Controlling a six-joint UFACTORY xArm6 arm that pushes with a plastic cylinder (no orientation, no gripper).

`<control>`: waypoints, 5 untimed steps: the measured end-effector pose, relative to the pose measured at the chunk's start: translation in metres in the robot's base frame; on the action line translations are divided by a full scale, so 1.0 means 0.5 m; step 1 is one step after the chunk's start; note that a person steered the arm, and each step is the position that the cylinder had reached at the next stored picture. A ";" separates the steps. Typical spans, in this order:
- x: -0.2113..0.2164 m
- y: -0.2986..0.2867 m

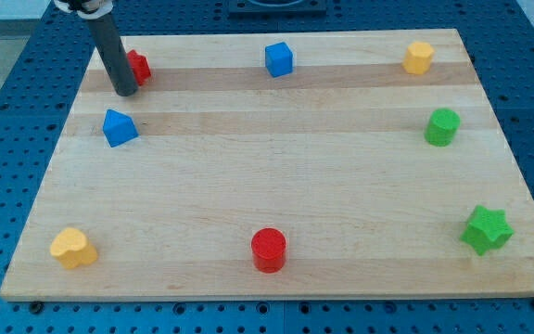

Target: Move the red star to the upwards

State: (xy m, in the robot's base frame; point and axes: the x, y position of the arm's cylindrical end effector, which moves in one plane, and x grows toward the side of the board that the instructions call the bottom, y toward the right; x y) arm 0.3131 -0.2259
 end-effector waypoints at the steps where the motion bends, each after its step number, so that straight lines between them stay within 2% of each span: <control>1: -0.026 0.012; 5: -0.039 0.016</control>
State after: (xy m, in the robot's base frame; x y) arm 0.2938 -0.2177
